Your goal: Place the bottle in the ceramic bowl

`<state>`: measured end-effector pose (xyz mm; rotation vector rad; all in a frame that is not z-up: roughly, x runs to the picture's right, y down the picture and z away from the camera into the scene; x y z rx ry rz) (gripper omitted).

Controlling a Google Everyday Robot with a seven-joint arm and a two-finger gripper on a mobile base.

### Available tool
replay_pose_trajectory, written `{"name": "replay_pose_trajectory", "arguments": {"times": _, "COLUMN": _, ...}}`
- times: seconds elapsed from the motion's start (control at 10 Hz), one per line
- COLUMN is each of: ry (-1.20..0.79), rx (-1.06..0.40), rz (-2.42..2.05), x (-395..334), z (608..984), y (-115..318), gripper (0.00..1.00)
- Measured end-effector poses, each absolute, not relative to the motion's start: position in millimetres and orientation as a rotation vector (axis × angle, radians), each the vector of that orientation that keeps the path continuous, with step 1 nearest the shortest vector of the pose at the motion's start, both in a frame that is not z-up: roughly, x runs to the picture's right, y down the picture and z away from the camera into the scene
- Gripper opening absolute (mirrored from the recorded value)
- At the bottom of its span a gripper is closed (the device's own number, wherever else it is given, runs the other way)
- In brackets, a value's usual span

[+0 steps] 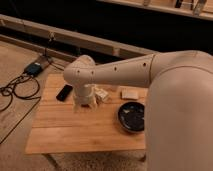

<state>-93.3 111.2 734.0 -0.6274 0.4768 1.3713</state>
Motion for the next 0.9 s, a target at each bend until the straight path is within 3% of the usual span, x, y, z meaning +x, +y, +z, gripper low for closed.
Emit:
{"name": "replay_pose_trajectory", "arguments": {"times": 0.4, "ry": 0.387, "rx": -0.659, "rz": 1.223, "x": -52, "z": 795, "y": 112, "gripper": 0.65}}
{"name": "replay_pose_trajectory", "arguments": {"times": 0.9, "ry": 0.306, "rx": -0.640, "rz": 1.032, "x": -31, "z": 853, "y": 80, "gripper": 0.65}}
